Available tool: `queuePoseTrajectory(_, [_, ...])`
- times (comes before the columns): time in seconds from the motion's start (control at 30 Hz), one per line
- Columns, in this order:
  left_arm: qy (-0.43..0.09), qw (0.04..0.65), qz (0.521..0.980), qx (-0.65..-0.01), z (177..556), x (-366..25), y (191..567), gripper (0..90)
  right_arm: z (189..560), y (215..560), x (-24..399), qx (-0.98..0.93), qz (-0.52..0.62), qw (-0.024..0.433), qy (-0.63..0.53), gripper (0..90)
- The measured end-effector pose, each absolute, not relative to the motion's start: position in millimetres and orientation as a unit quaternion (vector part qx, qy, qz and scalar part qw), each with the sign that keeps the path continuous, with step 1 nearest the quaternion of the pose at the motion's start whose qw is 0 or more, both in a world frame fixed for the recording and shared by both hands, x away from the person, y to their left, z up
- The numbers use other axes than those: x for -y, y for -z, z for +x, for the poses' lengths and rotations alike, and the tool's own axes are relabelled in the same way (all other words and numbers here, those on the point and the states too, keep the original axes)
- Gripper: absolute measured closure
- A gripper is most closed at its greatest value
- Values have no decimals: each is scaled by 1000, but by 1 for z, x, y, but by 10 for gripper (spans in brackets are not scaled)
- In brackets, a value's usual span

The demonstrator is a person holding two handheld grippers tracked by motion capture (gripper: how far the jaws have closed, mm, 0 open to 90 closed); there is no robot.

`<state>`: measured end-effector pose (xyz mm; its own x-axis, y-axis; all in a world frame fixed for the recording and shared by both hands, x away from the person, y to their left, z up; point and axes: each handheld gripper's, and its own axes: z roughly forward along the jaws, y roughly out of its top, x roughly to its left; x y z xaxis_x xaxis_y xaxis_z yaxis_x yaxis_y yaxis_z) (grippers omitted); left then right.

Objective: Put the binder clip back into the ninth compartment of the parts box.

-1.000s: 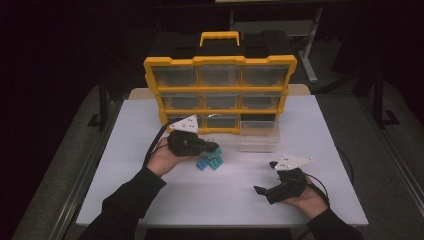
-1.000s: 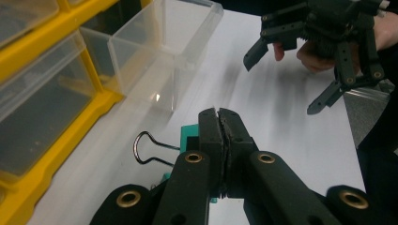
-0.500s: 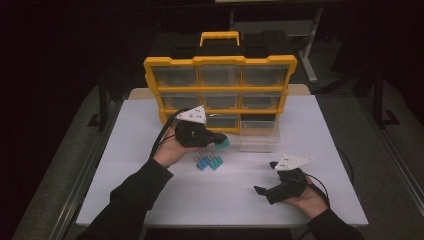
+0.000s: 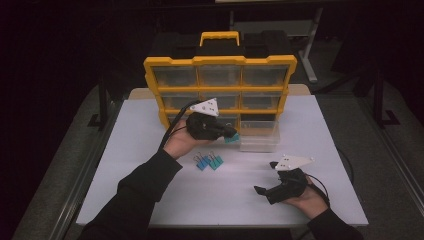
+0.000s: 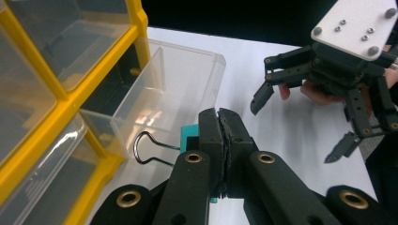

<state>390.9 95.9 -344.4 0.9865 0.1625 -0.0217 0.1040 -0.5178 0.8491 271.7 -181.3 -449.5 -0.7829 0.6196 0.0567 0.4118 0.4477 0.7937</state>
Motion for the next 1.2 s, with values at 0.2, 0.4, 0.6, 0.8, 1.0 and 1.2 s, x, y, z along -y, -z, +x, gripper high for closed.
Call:
queuePoseTrajectory(0.2, [-35, 485, 871, -69, 396, -82, 339, 888, 272, 449, 181, -842, 306, 122, -428, 0])
queuePoseTrajectory(0.4, [-40, 484, 872, -67, 405, -71, 335, 888, 271, 449, 182, -842, 306, 122, -428, 0])
queuePoseTrajectory(0.6, [-44, 485, 871, -60, 412, -60, 334, 887, 271, 449, 182, -842, 305, 122, -429, 0])
queuePoseTrajectory(0.8, [-42, 479, 875, -52, 416, -46, 338, 887, 271, 449, 182, -842, 305, 121, -429, 0])
queuePoseTrajectory(1.0, [-44, 462, 885, -48, 418, -35, 347, 887, 271, 449, 182, -841, 305, 121, -429, 0])
queuePoseTrajectory(1.2, [-35, 448, 892, -53, 423, -31, 357, 886, 271, 449, 182, -842, 305, 121, -429, 0])
